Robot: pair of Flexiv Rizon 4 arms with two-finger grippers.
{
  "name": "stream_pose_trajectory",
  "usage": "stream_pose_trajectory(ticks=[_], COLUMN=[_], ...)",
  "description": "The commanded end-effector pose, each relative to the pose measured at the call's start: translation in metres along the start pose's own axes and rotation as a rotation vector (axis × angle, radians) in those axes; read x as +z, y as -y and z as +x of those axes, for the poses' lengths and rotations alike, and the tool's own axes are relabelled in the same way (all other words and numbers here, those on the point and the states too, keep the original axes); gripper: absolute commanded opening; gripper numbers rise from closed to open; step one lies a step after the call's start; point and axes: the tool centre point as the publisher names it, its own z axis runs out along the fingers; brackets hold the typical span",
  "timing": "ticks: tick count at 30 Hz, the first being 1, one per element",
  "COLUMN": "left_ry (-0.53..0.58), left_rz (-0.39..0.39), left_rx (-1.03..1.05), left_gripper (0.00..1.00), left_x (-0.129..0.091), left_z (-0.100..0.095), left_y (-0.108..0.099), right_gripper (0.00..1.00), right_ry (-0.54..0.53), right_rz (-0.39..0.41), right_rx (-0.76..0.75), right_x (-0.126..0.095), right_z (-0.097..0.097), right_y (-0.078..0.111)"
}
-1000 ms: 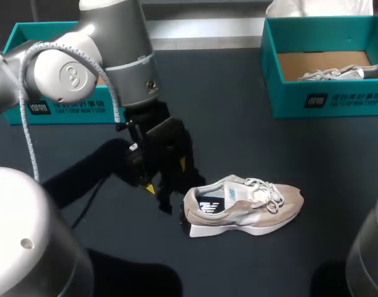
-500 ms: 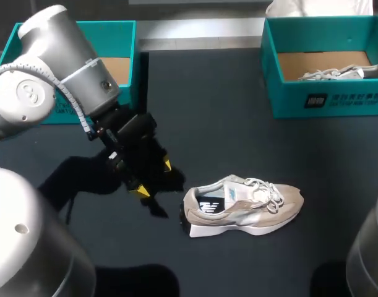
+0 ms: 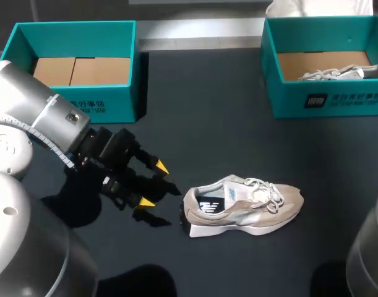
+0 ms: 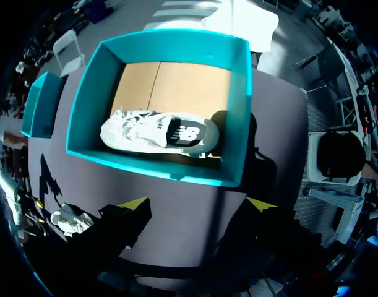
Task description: Take the shoe out of the shoebox, open the shoe tongue, remove and reinsert the insole, then place the shoe into the shoebox
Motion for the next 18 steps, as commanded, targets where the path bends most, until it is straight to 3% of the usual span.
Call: stream_pose_trajectory(ticks=[1, 9, 14, 18], left_ry=[0.410, 0.410, 0.448, 0.462], left_rz=[0.101, 0.101, 0.160, 0.136], left_rx=[0.006, 0.006, -0.078, -0.093], left_gripper=[1.00, 1.00, 1.00, 1.00], left_x=[0.000, 0.000, 0.012, 0.019], left_z=[0.009, 0.009, 0.008, 0.005], left_y=[-0.005, -0.005, -0.023, -0.034], right_gripper=[1.00, 1.00, 1.00, 1.00], right_ry=[0.002, 0.002, 0.002, 0.002], right_rz=[-0.002, -0.002, -0.002, -0.002], right_rx=[0.001, 0.001, 0.001, 0.001], right_x=[0.000, 0.000, 0.000, 0.000], right_z=[0.000, 0.000, 0.000, 0.000], right_y=[0.001, 0.001, 0.001, 0.001])
